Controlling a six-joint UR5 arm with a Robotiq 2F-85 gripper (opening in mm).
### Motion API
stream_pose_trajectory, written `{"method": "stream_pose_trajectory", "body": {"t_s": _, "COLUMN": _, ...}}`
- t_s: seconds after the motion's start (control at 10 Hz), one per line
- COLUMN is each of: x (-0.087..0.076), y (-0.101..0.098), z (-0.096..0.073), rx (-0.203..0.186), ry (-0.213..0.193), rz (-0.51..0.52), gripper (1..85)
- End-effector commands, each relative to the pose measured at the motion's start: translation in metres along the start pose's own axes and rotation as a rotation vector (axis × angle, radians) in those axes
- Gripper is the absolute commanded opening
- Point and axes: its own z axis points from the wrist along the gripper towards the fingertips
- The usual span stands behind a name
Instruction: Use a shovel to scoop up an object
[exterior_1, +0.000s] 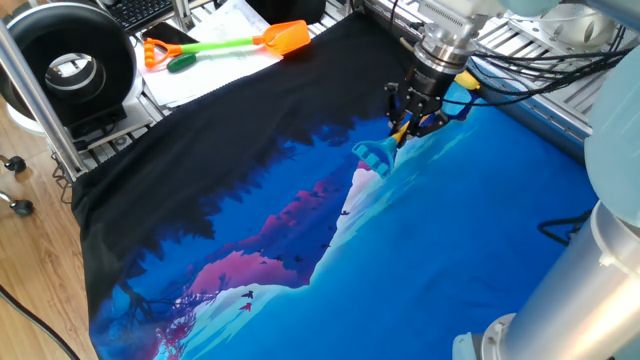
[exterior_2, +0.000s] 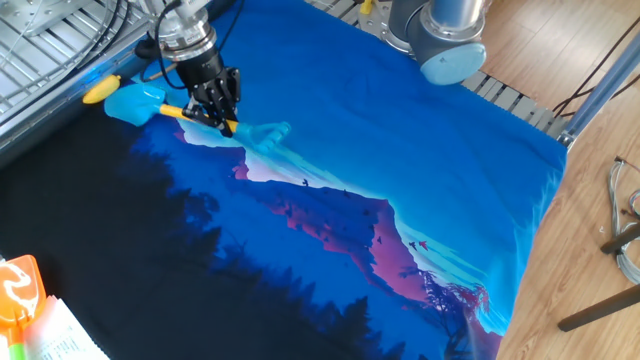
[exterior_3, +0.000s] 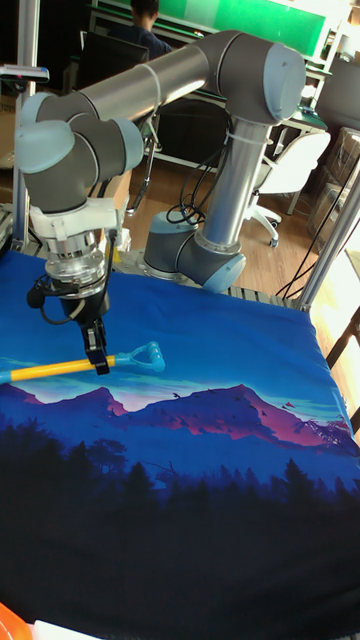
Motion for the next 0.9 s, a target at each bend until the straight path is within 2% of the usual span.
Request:
{"method": "stream_pose_trajectory", "body": {"t_s": 0.0, "x": -0.023, "y": -0.014, "z": -0.011, "rx": -0.009, "ry": -0.027, "rz": 0.039, "gripper": 8.0}}
{"method": "stream_pose_trajectory", "body": {"t_s": 0.1, "x": -0.029, "y": -0.018, "z": -0.014, "rx": -0.011, "ry": -0.034, "rz": 0.053, "gripper": 8.0}}
{"method": "stream_pose_trajectory", "body": {"t_s": 0.3, "x": -0.04, "y": -0.02, "z": -0.016, "rx": -0.005, "ry": -0.078, "rz": 0.081, "gripper": 7.3}}
{"method": "stream_pose_trajectory", "body": {"t_s": 0.8, "x": -0.035, "y": -0.017, "z": -0.017, "rx": 0.001, "ry": -0.085, "rz": 0.081, "gripper": 6.0}}
